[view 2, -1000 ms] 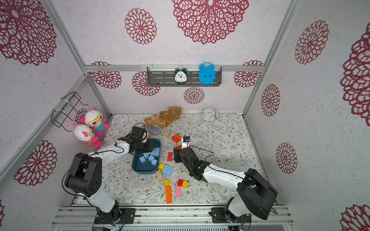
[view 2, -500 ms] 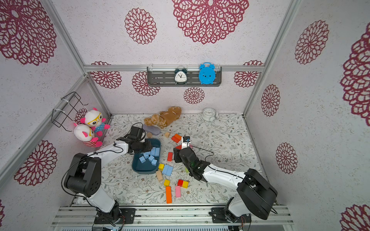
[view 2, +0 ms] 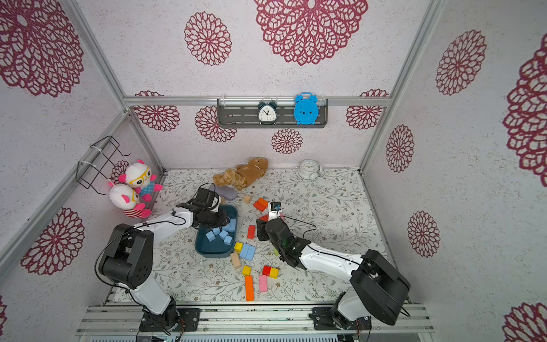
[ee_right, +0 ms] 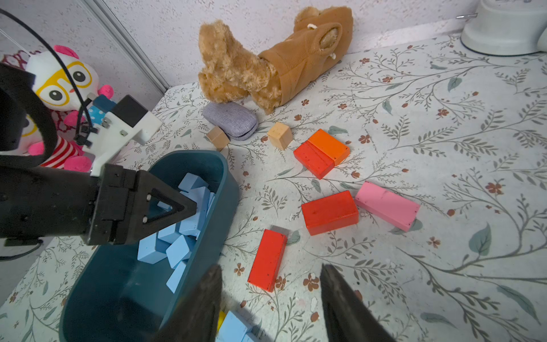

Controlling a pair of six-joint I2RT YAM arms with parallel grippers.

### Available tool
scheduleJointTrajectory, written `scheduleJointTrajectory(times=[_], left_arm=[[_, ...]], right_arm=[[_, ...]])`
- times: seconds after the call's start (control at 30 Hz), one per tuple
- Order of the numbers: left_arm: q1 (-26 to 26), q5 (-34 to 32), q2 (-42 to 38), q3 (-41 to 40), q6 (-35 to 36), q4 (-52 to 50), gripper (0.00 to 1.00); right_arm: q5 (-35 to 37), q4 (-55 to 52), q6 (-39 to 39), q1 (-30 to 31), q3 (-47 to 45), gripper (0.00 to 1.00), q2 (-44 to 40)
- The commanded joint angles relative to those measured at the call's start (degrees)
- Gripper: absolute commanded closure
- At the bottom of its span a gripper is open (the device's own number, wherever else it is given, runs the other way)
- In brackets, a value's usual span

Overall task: Pick out the blue building blocks
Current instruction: Place the building block in the storage box.

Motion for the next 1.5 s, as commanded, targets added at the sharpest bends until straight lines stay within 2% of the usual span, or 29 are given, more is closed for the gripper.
scheduleJointTrajectory(times=[0.0,0.1,0.2,0.33,0.5,0.73,1.07,1.47], left_arm=[[-0.2,-0.3,1.0,1.5,0.6,0.4,0.6],[-0.2,-2.2,1.1,1.4,0.7,-0.2,0.62],[0.2,-4.8,0.5,0.7,0.5,-0.6,0.71],[1.2,-5.9,-0.3,-0.5,0.2,-0.1,0.73],[1.8,-5.7,-0.4,-0.3,0.6,0.0,0.66],[1.7,-0.5,-0.8,0.6,0.8,1.8,0.58],[-0.7,2.9,3.8,4.5,2.8,1.2,0.59],[-2.5,7.9,1.5,2.6,-0.5,2.8,0.58]], right_arm=[[0.9,1.1,-0.8,-0.3,0.8,0.43,-1.4],[1.0,1.0,-0.8,-0.3,0.6,0.44,-1.6],[1.1,0.9,-0.8,-0.2,0.4,0.43,-2.0],[1.4,1.2,-0.7,-0.2,-0.1,0.43,-2.6],[1.4,1.2,-0.7,-0.2,-0.2,0.44,-2.8],[1.2,1.7,-0.7,-0.2,-0.2,0.44,-2.8],[0.5,1.4,-0.7,-0.2,0.6,0.44,-1.8],[1.2,1.3,-0.7,-0.2,-0.3,0.44,-3.0]])
